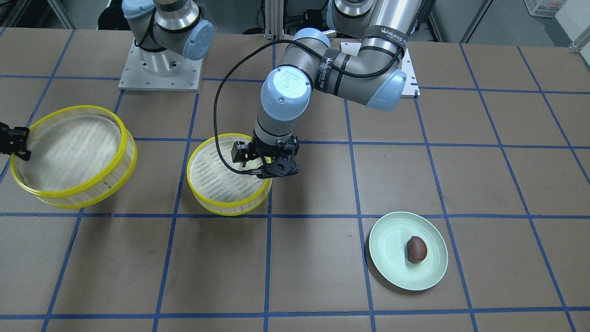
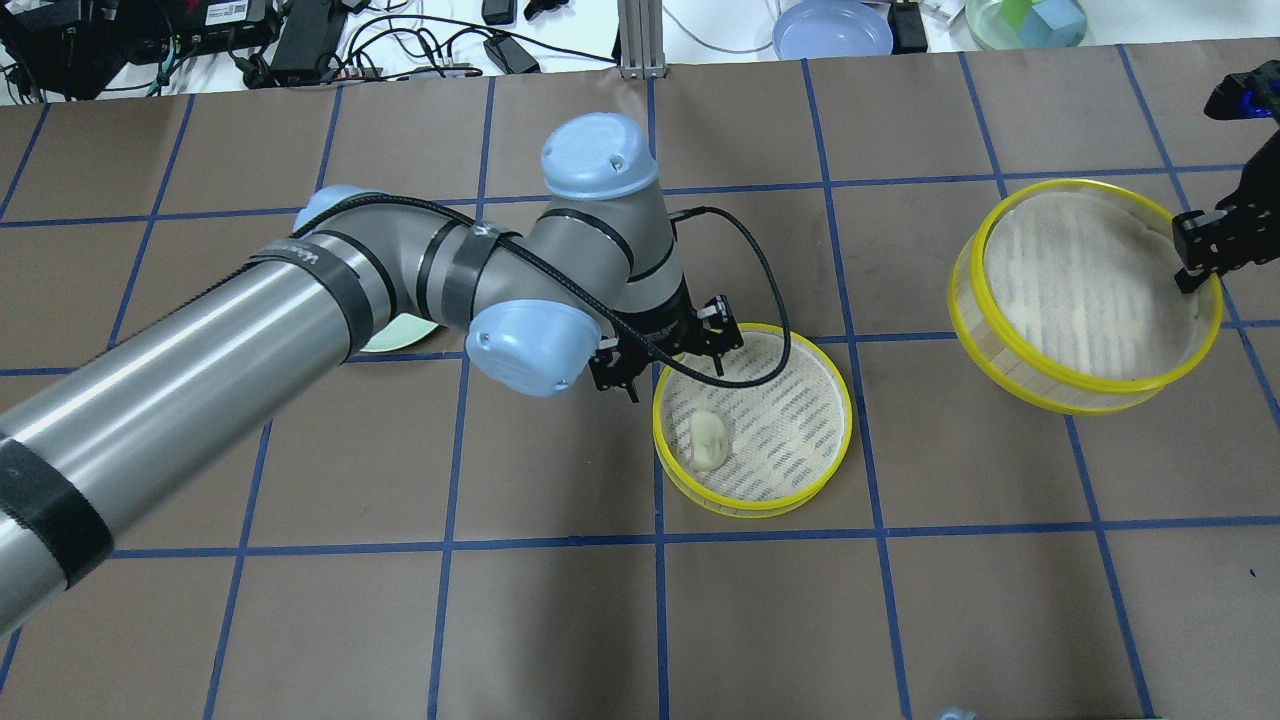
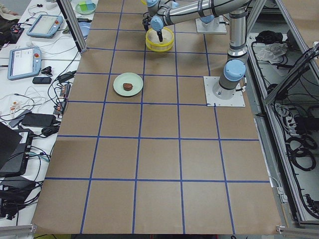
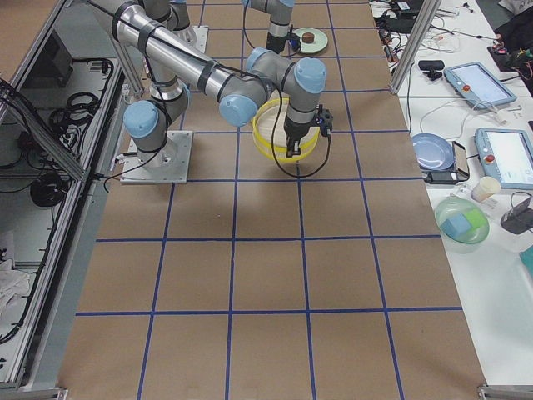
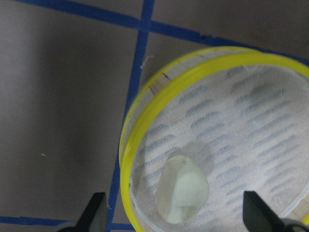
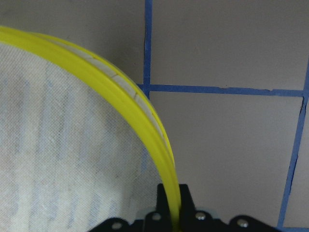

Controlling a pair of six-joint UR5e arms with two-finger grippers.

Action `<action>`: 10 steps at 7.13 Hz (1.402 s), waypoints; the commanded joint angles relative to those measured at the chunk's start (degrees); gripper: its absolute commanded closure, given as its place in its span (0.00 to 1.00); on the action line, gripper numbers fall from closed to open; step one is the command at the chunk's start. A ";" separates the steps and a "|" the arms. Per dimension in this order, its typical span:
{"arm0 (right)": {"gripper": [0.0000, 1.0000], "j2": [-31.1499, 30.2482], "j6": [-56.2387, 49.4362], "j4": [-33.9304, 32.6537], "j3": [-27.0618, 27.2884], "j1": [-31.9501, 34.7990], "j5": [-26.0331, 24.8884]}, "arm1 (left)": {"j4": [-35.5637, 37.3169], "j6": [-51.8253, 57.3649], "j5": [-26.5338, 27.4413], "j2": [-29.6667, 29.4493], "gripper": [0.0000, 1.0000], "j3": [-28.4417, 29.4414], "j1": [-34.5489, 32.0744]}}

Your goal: Stack buns with steamer

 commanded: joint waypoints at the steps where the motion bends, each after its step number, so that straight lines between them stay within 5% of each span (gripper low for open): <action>1: 1.00 0.00 6.54 0.19 1.38 4.58 -0.24 | -1.19 9.24 3.12 1.52 0.00 3.73 8.72; 4: 1.00 -1.84 23.65 0.19 5.78 16.07 0.37 | -2.59 25.80 13.03 3.02 0.00 3.83 19.29; 7: 1.00 -1.24 33.98 -4.70 9.55 29.63 0.55 | -1.11 44.44 13.40 1.45 0.00 3.04 29.48; 10: 1.00 0.61 35.41 -6.40 10.26 33.07 -0.41 | 6.41 45.45 13.49 -1.79 0.00 1.65 31.18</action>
